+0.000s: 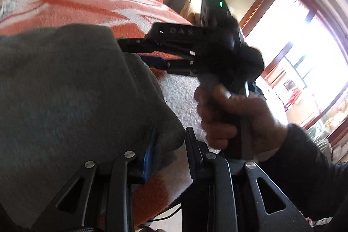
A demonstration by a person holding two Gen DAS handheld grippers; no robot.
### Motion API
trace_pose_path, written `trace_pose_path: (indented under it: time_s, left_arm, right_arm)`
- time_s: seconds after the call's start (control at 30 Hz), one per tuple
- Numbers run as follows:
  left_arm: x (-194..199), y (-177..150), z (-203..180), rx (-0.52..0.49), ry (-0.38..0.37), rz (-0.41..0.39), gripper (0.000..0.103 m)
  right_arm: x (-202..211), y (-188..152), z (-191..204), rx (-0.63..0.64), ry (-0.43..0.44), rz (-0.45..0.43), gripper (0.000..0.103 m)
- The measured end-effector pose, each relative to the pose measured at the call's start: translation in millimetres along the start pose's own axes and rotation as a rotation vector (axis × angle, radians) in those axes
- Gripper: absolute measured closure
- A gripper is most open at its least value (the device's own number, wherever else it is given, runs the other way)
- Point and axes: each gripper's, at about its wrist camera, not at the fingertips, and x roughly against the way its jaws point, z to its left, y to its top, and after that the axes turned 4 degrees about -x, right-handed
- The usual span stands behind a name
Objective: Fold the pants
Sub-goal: 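Lower the folded pants onto the blanket and open both grippers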
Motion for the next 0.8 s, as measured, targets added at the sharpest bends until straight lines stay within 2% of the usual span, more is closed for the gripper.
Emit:
trace_pose_path:
  time_s: [0.1,0.17,0.3,0.4,0.57,0.8]
  left_arm:
    - [8.1,0.7,3.9,0.018,-0.022,-0.006,0.075]
    - [15.3,-1.6,3.1,0.015,-0.027,-0.008,0.069]
    - [30.1,-14.4,3.5,0.043,-0.044,-0.011,0.060]
    - [43.9,-20.0,6.7,0.057,-0.052,-0.014,0.058]
    - [76.5,-24.4,25.8,0.104,-0.025,-0.052,0.053]
    - [121.7,-23.1,68.2,0.205,0.047,-0.138,0.048]
  right_arm:
    - [7.0,-4.3,-12.4,-0.044,0.040,-0.031,0.054]
    - [14.4,-3.1,-10.0,-0.048,0.020,-0.037,0.053]
    - [36.2,-3.7,9.8,0.024,-0.027,-0.086,0.052]
    - [54.6,-9.9,28.1,0.072,-0.008,-0.131,0.051]
    - [70.9,-27.1,53.4,0.125,0.013,-0.166,0.039]
    - [55.9,-49.6,71.2,0.179,-0.086,-0.137,0.039]
